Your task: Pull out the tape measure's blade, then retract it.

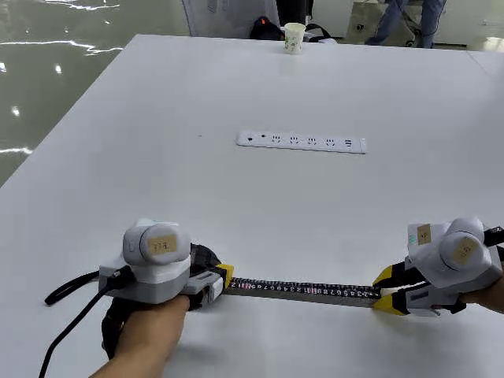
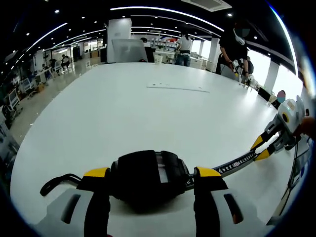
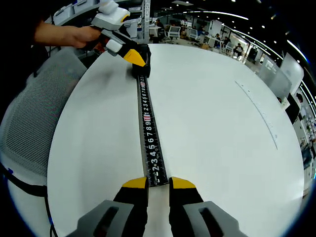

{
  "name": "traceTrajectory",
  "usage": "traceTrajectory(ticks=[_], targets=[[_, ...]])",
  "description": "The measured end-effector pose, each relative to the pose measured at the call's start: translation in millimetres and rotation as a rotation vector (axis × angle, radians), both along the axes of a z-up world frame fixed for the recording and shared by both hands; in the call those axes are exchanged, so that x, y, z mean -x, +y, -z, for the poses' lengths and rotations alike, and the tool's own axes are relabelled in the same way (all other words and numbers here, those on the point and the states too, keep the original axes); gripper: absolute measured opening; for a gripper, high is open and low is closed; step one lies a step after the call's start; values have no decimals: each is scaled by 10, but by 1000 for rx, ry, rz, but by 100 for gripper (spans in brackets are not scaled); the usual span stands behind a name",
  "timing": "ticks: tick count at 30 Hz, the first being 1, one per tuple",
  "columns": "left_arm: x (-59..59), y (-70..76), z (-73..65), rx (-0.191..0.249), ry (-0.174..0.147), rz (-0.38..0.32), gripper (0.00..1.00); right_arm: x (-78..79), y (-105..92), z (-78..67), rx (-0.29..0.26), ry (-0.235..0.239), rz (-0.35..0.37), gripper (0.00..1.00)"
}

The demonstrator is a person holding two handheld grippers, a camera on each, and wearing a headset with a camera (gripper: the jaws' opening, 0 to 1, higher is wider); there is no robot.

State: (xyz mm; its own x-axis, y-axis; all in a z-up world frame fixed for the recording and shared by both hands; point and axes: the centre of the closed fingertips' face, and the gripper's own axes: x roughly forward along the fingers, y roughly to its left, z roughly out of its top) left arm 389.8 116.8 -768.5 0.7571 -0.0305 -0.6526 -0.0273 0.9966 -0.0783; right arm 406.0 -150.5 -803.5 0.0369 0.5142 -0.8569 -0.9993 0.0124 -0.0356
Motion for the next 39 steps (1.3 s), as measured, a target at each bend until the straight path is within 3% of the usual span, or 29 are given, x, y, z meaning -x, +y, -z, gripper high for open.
traceTrajectory(ticks=[23,39], targets=[[-17,37,57,-8,14,-41,64,2,-8,8,22,13,-26,10],[-15,44,59,-20,32,-23,60,-3,-6,11,38,12,-39,10]])
